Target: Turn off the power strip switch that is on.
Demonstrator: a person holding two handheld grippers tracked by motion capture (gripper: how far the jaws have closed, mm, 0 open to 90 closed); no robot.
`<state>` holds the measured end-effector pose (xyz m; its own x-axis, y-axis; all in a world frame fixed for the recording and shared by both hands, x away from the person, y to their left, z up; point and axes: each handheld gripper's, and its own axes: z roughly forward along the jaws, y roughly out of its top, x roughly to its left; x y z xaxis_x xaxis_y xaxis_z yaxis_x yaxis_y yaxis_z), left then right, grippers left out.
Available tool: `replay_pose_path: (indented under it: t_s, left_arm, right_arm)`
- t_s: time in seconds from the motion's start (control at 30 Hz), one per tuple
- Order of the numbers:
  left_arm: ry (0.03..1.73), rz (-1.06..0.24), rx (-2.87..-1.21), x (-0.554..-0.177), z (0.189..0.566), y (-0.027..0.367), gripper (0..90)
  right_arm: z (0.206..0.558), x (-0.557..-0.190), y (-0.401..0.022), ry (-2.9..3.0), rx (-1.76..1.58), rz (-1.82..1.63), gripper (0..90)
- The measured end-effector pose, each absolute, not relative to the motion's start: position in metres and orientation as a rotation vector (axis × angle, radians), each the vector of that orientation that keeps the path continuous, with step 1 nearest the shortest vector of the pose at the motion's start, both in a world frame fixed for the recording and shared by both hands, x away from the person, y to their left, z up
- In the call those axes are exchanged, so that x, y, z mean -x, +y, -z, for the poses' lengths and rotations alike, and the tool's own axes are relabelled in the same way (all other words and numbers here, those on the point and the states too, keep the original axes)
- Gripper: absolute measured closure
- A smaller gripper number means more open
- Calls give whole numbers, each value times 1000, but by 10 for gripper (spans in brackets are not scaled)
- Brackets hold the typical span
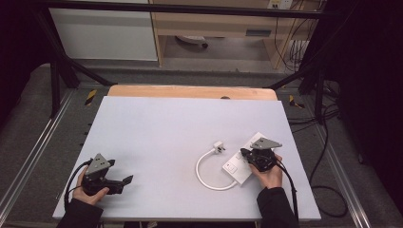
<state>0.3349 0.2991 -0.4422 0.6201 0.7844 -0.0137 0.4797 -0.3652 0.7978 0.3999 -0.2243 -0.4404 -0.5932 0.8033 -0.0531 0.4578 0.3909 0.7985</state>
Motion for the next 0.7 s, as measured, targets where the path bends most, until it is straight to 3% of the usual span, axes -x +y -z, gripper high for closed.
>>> replay_pose_path:
  t_s: [0.53,0.63,0.7]
  left_arm:
    - [991,-473,-2036,-335,443,298,50]
    - [990,-477,-2035,-335,443,299,51]
    - [990,-478,-2036,-335,442,298,51]
  right_arm:
    - [433,-397,-224,2211,-1103,-1128,900]
    - [429,-395,-224,2207,-1101,-1147,830]
    - [427,-394,-225,2213,-1113,-1150,727]
